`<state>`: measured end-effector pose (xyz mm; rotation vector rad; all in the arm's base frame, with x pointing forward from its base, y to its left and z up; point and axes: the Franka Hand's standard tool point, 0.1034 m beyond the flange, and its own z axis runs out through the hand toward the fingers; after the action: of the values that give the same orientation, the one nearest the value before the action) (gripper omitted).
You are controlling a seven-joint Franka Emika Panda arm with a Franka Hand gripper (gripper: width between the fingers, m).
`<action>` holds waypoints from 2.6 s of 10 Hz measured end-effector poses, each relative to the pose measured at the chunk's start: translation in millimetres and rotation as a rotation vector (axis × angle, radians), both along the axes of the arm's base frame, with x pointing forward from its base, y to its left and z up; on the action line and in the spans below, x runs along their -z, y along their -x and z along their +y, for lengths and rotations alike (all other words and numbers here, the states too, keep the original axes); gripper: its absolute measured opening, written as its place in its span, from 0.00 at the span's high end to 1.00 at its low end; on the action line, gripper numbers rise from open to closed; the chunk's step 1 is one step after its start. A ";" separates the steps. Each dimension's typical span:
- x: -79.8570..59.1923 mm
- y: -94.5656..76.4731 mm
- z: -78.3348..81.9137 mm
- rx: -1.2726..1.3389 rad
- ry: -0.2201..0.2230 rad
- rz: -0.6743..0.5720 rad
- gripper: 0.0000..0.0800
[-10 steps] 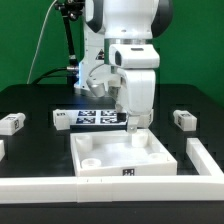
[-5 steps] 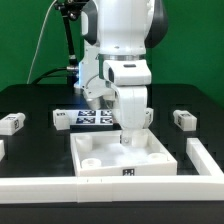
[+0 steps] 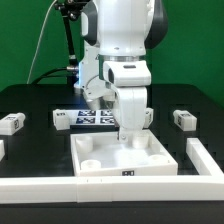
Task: Assemble one leg
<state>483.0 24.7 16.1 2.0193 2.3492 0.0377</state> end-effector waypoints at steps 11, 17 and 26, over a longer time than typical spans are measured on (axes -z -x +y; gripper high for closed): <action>-13.5 -0.8 42.2 0.188 0.064 0.070 0.93; -0.6 -1.4 34.9 0.145 0.054 0.087 0.93; -0.2 -18.7 65.3 0.174 0.036 0.072 0.93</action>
Offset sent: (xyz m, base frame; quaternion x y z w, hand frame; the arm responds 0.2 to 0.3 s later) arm 0.0000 0.0000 0.0000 0.0000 0.0000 0.0000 1.0000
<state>501.7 90.1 16.3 2.2340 2.1864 -0.0830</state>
